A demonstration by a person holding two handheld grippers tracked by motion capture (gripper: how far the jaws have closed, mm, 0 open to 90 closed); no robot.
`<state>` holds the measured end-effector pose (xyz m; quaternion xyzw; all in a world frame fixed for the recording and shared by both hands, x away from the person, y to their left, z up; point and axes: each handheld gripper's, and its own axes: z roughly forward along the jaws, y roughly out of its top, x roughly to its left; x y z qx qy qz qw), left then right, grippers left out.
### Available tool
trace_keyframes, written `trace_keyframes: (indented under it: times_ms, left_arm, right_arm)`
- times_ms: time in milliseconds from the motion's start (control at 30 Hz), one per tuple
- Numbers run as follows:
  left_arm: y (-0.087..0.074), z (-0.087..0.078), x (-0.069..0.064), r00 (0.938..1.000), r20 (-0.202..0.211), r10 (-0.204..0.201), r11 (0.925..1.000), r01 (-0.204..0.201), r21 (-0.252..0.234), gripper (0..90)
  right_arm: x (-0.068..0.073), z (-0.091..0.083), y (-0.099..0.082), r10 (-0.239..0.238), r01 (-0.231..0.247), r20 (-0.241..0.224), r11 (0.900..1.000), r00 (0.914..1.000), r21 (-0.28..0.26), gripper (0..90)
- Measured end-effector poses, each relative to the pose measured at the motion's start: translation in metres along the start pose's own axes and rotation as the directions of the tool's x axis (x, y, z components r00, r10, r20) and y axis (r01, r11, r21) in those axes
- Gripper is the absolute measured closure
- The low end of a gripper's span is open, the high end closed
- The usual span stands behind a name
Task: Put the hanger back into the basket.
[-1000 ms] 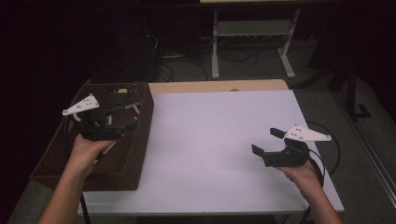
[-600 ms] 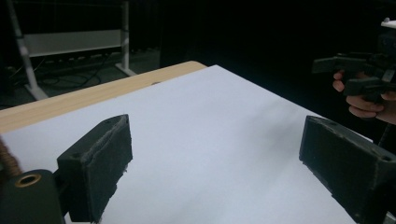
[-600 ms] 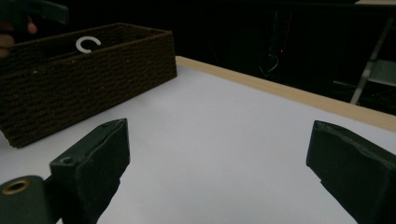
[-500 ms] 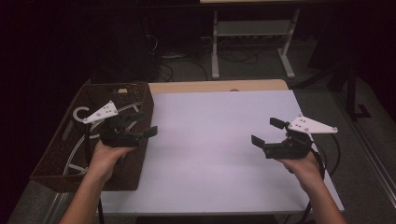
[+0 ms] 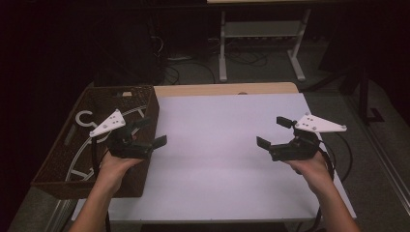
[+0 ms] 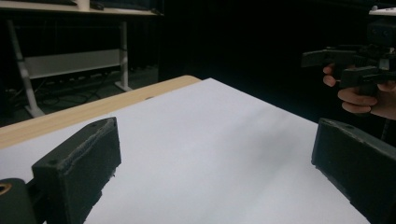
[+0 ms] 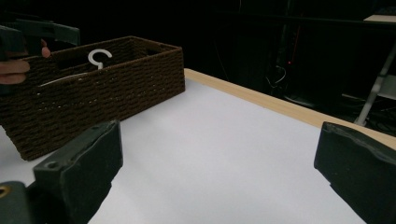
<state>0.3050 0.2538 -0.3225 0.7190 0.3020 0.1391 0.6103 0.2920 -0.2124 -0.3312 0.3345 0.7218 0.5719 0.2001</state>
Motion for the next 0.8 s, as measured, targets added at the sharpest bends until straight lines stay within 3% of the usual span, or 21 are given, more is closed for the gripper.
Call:
trace_keyframes:
  times_ms: [333,800]
  left_arm:
    - [-0.0046,-0.0007,0.0009,1.0,-0.007,0.005,1.0,-0.005,0.001,0.0]
    - [-0.0048,-0.001,0.0017,1.0,0.004,-0.001,1.0,0.001,0.004,0.0]
  right_arm:
    - [-0.0035,-0.0076,0.0082,-0.007,0.007,0.004,0.9993,1.0,-0.036,0.7]
    - [-0.0019,-0.0051,0.0061,-0.019,0.019,-0.001,0.9998,0.9998,-0.009,0.7]
